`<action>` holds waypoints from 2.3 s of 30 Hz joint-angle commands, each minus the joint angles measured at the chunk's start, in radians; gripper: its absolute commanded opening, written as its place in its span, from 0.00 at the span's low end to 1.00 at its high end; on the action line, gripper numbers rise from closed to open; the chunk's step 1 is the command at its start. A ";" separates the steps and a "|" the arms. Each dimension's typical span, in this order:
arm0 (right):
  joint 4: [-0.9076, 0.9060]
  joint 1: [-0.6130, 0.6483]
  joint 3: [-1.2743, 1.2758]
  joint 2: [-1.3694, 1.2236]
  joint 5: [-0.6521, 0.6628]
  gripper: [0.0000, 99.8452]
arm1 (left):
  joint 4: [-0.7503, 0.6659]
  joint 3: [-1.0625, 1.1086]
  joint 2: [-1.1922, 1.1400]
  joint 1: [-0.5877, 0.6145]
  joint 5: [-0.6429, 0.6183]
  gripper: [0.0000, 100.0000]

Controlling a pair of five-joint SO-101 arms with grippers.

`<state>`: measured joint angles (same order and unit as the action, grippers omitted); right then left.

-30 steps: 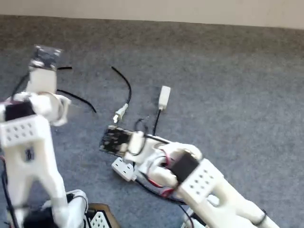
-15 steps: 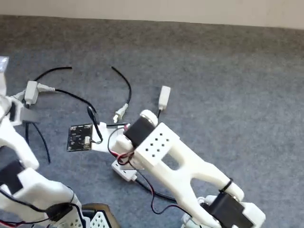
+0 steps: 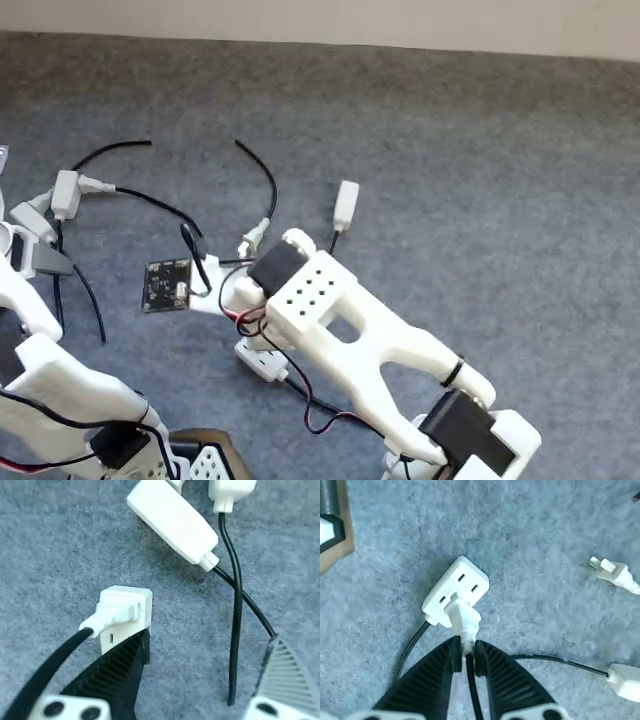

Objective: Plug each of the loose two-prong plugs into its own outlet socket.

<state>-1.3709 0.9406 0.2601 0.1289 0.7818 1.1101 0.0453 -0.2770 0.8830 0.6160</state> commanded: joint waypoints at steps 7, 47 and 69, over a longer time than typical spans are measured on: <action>0.028 -0.010 0.056 0.015 0.060 0.01 | -0.011 -0.035 0.008 0.022 0.006 0.36; 0.654 -0.186 0.668 0.622 -0.373 0.01 | 0.146 0.394 0.736 -0.568 -0.137 0.36; 0.627 -0.228 0.644 0.633 -0.422 0.01 | -0.126 1.050 1.187 -0.901 -0.348 0.36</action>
<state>-0.7342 0.7733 0.9828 0.7227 0.3721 0.9889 1.0656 0.8953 0.0023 0.2677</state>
